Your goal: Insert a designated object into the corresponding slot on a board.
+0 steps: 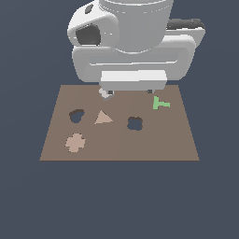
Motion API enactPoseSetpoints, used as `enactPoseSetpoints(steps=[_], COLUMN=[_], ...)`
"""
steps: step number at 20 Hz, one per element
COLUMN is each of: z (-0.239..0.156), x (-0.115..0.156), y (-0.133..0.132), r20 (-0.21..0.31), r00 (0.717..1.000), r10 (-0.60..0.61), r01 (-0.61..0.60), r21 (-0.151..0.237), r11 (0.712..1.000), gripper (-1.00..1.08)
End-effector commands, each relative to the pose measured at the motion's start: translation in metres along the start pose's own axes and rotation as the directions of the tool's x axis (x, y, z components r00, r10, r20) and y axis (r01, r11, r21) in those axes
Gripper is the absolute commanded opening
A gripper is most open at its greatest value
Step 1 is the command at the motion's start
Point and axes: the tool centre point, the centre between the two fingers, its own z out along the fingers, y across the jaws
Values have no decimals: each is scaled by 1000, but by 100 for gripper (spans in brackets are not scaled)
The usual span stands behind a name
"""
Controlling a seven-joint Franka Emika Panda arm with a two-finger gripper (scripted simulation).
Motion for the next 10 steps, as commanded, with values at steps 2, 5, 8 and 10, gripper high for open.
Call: enactPoseSetpoints(steps=[2, 5, 8, 10], z=[0, 2, 7, 11], x=[0, -2, -7, -12], y=[0, 1, 2, 3], r20=[0, 1, 3, 5], r00=[1000, 1000, 1000, 999], r10=[-1, -10, -31, -51], r01=[1, 10, 31, 51], r21=[0, 0, -1, -1], r11=[1000, 1000, 1000, 999], gripper=[100, 100, 100, 100])
